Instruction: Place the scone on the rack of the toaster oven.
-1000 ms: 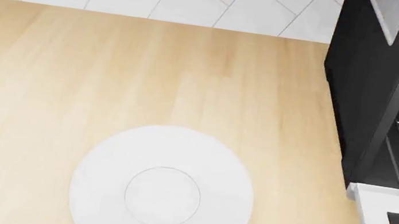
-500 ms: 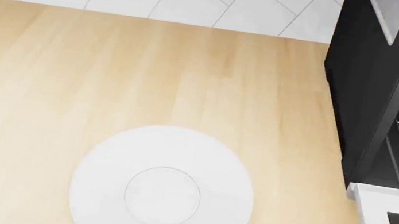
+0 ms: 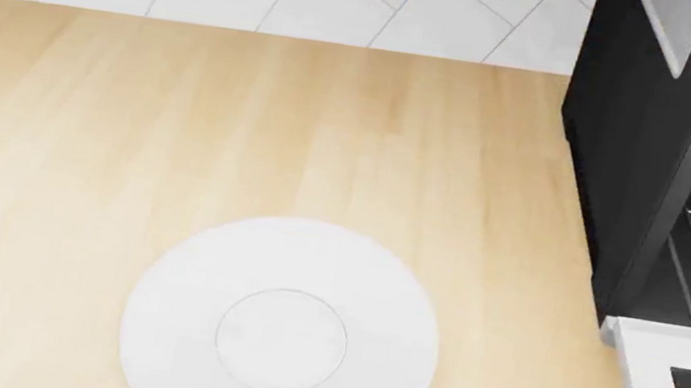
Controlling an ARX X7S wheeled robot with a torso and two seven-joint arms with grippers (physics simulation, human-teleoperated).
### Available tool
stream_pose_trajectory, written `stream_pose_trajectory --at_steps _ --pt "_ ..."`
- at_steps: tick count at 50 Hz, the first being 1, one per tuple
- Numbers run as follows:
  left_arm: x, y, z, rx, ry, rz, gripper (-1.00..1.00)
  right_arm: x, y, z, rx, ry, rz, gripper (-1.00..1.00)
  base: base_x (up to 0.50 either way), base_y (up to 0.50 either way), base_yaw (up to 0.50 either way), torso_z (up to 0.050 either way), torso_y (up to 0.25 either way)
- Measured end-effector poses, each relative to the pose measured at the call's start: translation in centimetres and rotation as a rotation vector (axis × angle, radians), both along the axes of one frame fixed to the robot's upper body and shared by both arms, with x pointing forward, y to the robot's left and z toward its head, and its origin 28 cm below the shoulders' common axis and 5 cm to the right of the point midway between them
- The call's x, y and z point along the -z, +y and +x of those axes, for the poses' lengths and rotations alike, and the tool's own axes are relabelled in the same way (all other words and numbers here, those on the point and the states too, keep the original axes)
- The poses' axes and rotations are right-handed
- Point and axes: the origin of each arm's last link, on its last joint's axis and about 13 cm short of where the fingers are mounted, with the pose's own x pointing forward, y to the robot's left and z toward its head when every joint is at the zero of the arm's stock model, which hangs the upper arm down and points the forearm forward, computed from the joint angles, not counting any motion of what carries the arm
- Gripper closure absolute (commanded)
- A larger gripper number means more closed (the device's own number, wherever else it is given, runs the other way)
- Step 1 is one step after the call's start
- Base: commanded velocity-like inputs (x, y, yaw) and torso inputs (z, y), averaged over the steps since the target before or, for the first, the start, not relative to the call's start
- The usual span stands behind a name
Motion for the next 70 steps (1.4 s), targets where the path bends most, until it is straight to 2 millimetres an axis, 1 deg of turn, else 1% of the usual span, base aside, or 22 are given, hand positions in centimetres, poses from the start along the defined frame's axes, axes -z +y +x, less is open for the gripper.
stream_pose_trajectory --at_steps 6,11,27,34,48,70 --pt "0.1 0.0 0.0 0.000 0.002 0.001 -1.00 0.2 -0.2 0.8 0.015 0.060 -0.019 1.00 0.00 0.00 0.00 0.000 0.000" --pt "0.2 0.0 0.0 0.000 0.005 0.001 -1.00 0.0 -0.3 1.4 0.026 0.083 -0.041 1.00 0.00 0.00 0.00 0.000 0.000" --pt "0.4 0.0 0.1 0.002 0.010 0.002 -1.00 -1.9 0.1 3.0 0.032 0.134 -0.150 1.00 0.00 0.00 0.00 0.000 0.000" --pt "0.5 0.0 0.0 0.000 0.011 0.000 -1.00 -2.4 0.6 4.0 0.024 0.155 -0.190 1.00 0.00 0.00 0.00 0.000 0.000" --pt "0.5 0.1 0.0 -0.002 0.011 -0.001 -1.00 -1.8 1.0 5.1 0.019 0.202 -0.219 1.00 0.00 0.00 0.00 0.000 0.001" --pt "0.5 0.1 0.0 -0.002 0.012 -0.001 -1.00 -0.7 1.1 6.5 0.011 0.241 -0.211 1.00 0.00 0.00 0.00 0.000 0.000"
